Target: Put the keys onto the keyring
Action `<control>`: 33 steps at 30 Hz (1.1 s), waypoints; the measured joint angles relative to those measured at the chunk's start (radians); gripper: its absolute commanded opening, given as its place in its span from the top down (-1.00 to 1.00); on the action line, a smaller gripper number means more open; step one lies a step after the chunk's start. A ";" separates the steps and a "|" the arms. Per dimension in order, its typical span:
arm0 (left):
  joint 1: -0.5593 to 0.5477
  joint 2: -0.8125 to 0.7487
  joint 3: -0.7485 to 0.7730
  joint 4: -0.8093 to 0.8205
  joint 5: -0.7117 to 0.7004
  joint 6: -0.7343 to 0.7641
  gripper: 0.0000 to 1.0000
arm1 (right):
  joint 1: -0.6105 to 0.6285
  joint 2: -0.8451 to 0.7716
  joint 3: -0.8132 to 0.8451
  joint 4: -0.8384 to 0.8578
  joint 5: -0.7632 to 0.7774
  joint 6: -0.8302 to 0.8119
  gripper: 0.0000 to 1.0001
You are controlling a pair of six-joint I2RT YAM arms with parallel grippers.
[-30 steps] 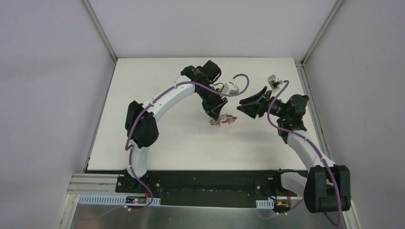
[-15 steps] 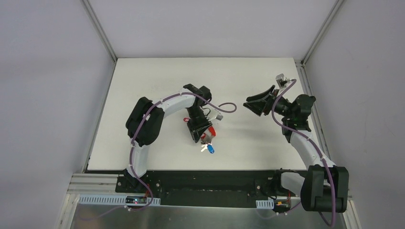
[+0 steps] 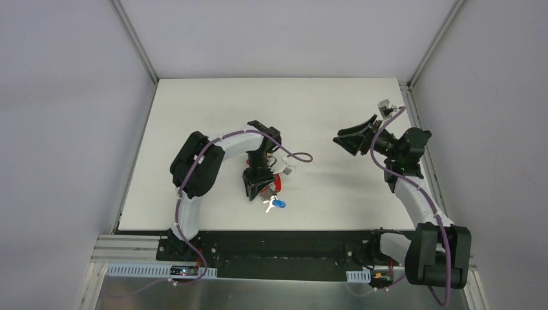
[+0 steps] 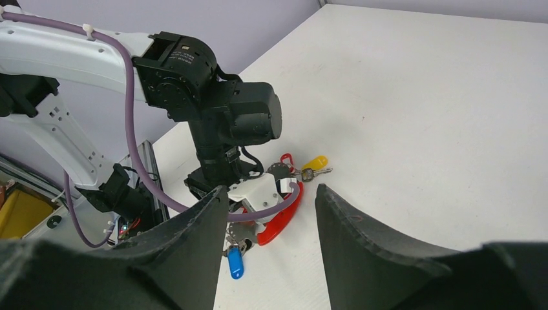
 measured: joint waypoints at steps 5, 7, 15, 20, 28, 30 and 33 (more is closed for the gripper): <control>0.000 -0.003 -0.031 -0.010 -0.045 0.006 0.13 | -0.002 -0.001 0.000 -0.010 0.000 -0.008 -0.10; 0.000 -0.011 -0.049 -0.010 -0.066 0.010 -0.16 | -0.003 -0.002 0.000 -0.015 0.000 -0.012 -0.11; 0.000 -0.118 -0.102 0.005 -0.126 0.018 -0.98 | -0.005 -0.011 0.000 -0.029 0.000 -0.025 -0.11; 0.003 -0.240 -0.138 0.033 -0.179 0.019 -0.98 | -0.009 -0.018 0.001 -0.038 0.000 -0.036 -0.16; 0.089 -0.495 -0.154 0.121 -0.227 0.021 -0.98 | -0.014 -0.027 0.106 -0.249 0.005 -0.141 -0.44; 0.130 -0.569 -0.164 0.159 -0.239 0.021 -0.98 | -0.015 -0.029 0.150 -0.326 0.007 -0.166 -0.44; 0.185 -0.676 -0.187 0.219 -0.250 0.016 -0.98 | -0.016 -0.031 0.203 -0.426 0.016 -0.213 -0.75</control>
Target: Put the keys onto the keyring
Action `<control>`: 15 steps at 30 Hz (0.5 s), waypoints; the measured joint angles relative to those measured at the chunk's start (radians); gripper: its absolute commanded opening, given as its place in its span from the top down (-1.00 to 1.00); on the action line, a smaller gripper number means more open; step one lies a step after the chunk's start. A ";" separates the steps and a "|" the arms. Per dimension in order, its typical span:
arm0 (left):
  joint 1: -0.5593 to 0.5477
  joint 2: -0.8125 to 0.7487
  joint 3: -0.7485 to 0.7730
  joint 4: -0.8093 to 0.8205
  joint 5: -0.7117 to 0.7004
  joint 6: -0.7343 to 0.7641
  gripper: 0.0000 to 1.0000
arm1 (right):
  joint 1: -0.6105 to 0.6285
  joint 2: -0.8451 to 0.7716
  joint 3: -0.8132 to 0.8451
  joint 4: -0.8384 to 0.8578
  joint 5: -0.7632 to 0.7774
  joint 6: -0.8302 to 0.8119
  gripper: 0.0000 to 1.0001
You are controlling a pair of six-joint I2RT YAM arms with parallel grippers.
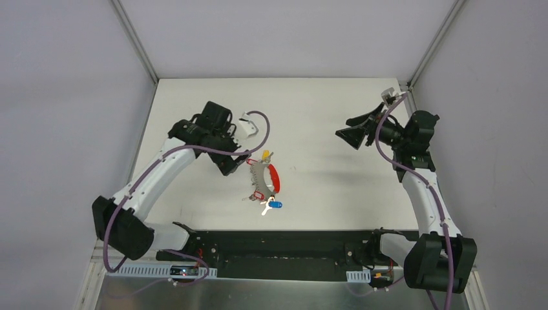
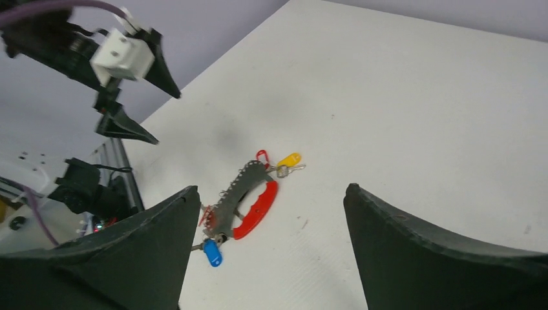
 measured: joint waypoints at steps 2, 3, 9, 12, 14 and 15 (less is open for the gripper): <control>0.037 -0.070 -0.013 0.036 0.000 -0.010 -0.98 | 0.000 0.000 0.026 -0.060 0.033 -0.066 -0.75; 0.055 -0.105 -0.019 0.058 0.000 -0.021 -0.98 | -0.001 0.000 0.035 -0.083 0.045 -0.089 -0.75; 0.147 -0.248 -0.050 0.152 0.001 -0.092 -0.98 | -0.002 -0.033 0.040 -0.212 0.081 -0.162 -0.75; 0.206 -0.309 -0.085 0.212 0.023 -0.148 -0.98 | -0.003 -0.084 0.039 -0.267 0.089 -0.175 -0.75; 0.253 -0.370 -0.130 0.266 0.045 -0.201 -0.98 | -0.003 -0.120 0.039 -0.295 0.089 -0.182 -0.75; 0.270 -0.400 -0.151 0.286 0.055 -0.223 -0.98 | -0.003 -0.130 0.039 -0.303 0.089 -0.183 -0.98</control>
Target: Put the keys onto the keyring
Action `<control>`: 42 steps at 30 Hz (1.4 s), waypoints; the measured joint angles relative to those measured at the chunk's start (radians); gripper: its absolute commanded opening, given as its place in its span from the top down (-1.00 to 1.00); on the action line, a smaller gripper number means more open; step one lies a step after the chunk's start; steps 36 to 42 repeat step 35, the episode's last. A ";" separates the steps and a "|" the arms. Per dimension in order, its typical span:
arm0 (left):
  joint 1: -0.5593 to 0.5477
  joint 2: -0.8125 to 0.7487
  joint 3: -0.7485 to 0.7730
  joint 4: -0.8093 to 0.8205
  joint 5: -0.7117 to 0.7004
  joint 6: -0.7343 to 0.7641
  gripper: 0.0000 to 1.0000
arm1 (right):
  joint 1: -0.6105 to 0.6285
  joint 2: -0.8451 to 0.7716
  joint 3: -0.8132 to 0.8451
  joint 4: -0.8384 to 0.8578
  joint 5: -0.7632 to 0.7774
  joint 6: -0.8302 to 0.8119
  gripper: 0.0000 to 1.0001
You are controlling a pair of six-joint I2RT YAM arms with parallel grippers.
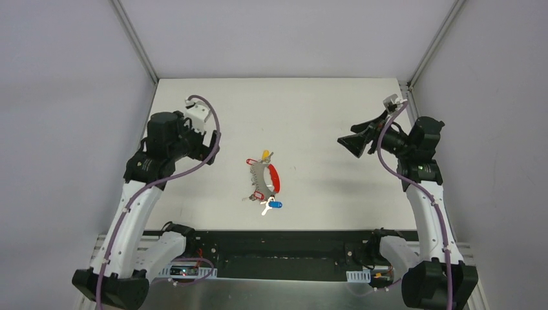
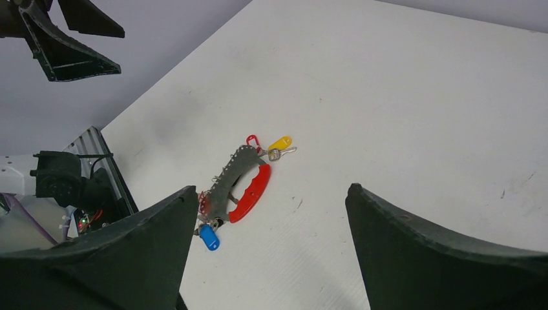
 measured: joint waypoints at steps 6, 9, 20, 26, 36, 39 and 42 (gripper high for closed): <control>0.044 -0.257 -0.151 0.158 -0.001 -0.140 -0.98 | -0.001 -0.037 0.000 -0.033 0.124 0.030 -0.99; 0.045 -0.341 -0.183 0.202 -0.041 -0.201 -0.98 | -0.001 -0.043 0.000 -0.037 0.159 0.047 -0.99; 0.055 -0.391 -0.292 0.279 -0.037 -0.290 -0.98 | -0.014 -0.102 -0.011 -0.052 0.184 0.053 -0.99; 0.085 -0.391 -0.297 0.288 0.016 -0.327 -0.98 | -0.029 -0.106 -0.011 -0.071 0.183 0.050 -0.99; 0.091 -0.370 -0.298 0.288 0.156 -0.350 -0.98 | -0.042 -0.106 -0.012 -0.095 0.175 0.038 -0.99; 0.091 -0.370 -0.298 0.288 0.156 -0.350 -0.98 | -0.042 -0.106 -0.012 -0.095 0.175 0.038 -0.99; 0.091 -0.370 -0.298 0.288 0.156 -0.350 -0.98 | -0.042 -0.106 -0.012 -0.095 0.175 0.038 -0.99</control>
